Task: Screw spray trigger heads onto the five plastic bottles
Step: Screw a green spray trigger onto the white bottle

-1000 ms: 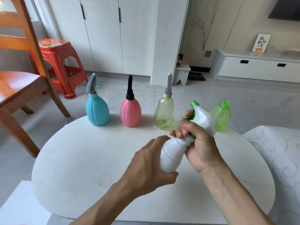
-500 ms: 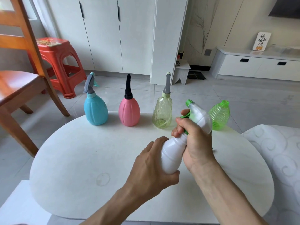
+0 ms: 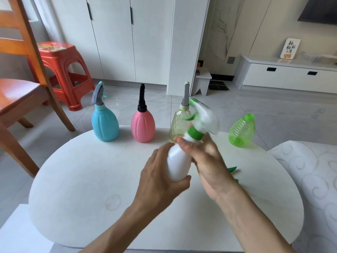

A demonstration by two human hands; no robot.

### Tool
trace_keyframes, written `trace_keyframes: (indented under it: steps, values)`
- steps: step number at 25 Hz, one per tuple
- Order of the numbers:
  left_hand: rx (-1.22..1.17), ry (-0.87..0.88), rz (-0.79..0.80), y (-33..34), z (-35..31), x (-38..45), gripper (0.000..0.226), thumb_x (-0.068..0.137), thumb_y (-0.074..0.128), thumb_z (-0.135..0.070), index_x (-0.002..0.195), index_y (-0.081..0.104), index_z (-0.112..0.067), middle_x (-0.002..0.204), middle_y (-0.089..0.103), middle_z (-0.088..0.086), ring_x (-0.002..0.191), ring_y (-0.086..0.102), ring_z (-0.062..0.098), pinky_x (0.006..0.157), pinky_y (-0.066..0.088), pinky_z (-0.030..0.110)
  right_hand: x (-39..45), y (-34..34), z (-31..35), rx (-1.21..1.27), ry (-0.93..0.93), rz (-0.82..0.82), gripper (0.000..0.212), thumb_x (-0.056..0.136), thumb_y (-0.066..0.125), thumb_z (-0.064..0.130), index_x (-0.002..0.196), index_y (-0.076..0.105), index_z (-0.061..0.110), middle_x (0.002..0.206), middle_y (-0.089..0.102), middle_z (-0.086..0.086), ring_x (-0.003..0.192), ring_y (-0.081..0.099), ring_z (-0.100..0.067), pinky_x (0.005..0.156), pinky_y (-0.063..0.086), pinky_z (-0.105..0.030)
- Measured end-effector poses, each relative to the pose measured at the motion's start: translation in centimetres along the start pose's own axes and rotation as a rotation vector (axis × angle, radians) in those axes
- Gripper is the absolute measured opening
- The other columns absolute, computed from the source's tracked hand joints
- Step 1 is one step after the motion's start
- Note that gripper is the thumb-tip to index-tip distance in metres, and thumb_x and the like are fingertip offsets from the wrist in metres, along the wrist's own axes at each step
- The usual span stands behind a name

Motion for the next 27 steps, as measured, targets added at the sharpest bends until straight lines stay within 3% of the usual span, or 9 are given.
trace_keyframes:
  steps: [2, 4, 7, 9, 13, 16, 18, 20, 27]
  values:
    - [-0.113, -0.061, 0.008, -0.1, 1.2, 0.6, 0.083, 0.059, 0.084, -0.040, 0.129, 0.042, -0.048, 0.108, 0.062, -0.020, 0.093, 0.063, 0.003, 0.069, 0.058, 0.032, -0.3, 0.9, -1.1, -0.093, 0.057, 0.138, 0.035, 0.083, 0.071, 0.029, 0.115, 0.067, 0.016, 0.111, 0.075, -0.009, 0.108, 0.069, -0.023, 0.097, 0.052, -0.036]
    - [-0.213, -0.087, 0.073, 0.6, 1.4, 0.8, 0.095, 0.058, 0.086, -0.042, 0.137, 0.035, -0.050, 0.122, 0.056, -0.021, 0.109, 0.059, 0.001, 0.077, 0.060, 0.039, -0.1, 0.7, -0.5, -0.167, -0.001, 0.154, 0.031, 0.084, 0.072, 0.031, 0.111, 0.071, 0.018, 0.108, 0.077, -0.004, 0.105, 0.071, -0.018, 0.094, 0.053, -0.029]
    - [-0.231, -0.082, 0.136, 1.2, 1.7, 0.9, 0.115, 0.060, 0.083, -0.056, 0.147, 0.009, -0.054, 0.147, 0.029, -0.024, 0.134, 0.029, -0.011, 0.106, 0.038, 0.031, 1.2, -3.0, 2.4, -0.252, -0.137, -0.048, 0.024, 0.079, 0.075, 0.037, 0.097, 0.075, 0.021, 0.093, 0.080, 0.001, 0.090, 0.072, -0.008, 0.083, 0.052, -0.019]
    - [-0.150, -0.026, 0.125, 1.2, 2.1, 0.9, 0.112, 0.069, 0.082, -0.053, 0.150, 0.004, -0.051, 0.151, 0.021, -0.026, 0.138, 0.021, -0.009, 0.109, 0.025, 0.024, 3.1, -7.3, 5.2, -0.333, -0.225, -0.273, 0.017, 0.076, 0.075, 0.036, 0.087, 0.074, 0.023, 0.083, 0.079, 0.008, 0.079, 0.069, -0.002, 0.073, 0.050, -0.015]
    - [0.032, 0.042, 0.097, 0.8, 2.8, 0.7, 0.103, 0.081, 0.073, -0.045, 0.155, 0.003, -0.041, 0.158, 0.019, -0.016, 0.146, 0.016, 0.004, 0.115, 0.021, 0.031, 8.3, -13.2, 6.7, -0.523, -0.231, -0.499, 0.014, 0.081, 0.074, 0.034, 0.087, 0.070, 0.023, 0.089, 0.076, -0.001, 0.082, 0.067, -0.017, 0.078, 0.053, -0.041]
    - [0.554, 0.147, 0.195, 2.7, 4.0, 0.6, 0.111, 0.082, 0.057, -0.064, 0.151, -0.026, -0.034, 0.166, -0.014, 0.000, 0.153, -0.007, 0.024, 0.121, 0.006, 0.053, 11.6, -14.1, 4.7, -0.650, -0.224, -0.516, 0.015, 0.084, 0.075, 0.029, 0.088, 0.068, 0.016, 0.082, 0.072, 0.000, 0.078, 0.065, -0.023, 0.071, 0.052, -0.039]
    - [0.705, 0.108, 0.301, 4.0, 5.6, 0.3, 0.112, 0.081, 0.046, -0.072, 0.141, -0.042, -0.036, 0.161, -0.030, 0.002, 0.150, -0.022, 0.028, 0.119, -0.004, 0.057, 12.7, -13.8, 3.3, -0.752, -0.219, -0.500, 0.018, 0.085, 0.074, 0.031, 0.084, 0.064, 0.015, 0.075, 0.067, 0.003, 0.074, 0.062, -0.025, 0.058, 0.044, -0.031]
    - [0.729, 0.089, 0.352, 4.9, 6.8, 0.3, 0.112, 0.080, 0.043, -0.075, 0.138, -0.045, -0.038, 0.160, -0.032, 0.001, 0.149, -0.024, 0.028, 0.118, -0.006, 0.057, 13.6, -13.9, 1.5, -0.834, -0.197, -0.479, 0.019, 0.086, 0.072, 0.032, 0.083, 0.060, 0.018, 0.073, 0.063, 0.004, 0.073, 0.059, -0.024, 0.052, 0.036, -0.028]
    - [0.670, 0.122, 0.376, 6.0, 7.1, 0.2, 0.105, 0.083, 0.042, -0.073, 0.139, -0.042, -0.042, 0.162, -0.027, -0.002, 0.150, -0.022, 0.024, 0.120, -0.004, 0.054, 13.5, -15.2, -0.5, -0.820, -0.199, -0.448, 0.028, 0.087, 0.072, 0.030, 0.107, 0.062, 0.014, 0.090, 0.066, 0.001, 0.086, 0.061, -0.026, 0.066, 0.037, -0.030]
Point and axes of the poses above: each hand's wrist, its own x-axis towards the middle knuckle, its own y-axis out of the palm, z = x × y, the point moved 9 cm from there along x, towards the middle knuckle
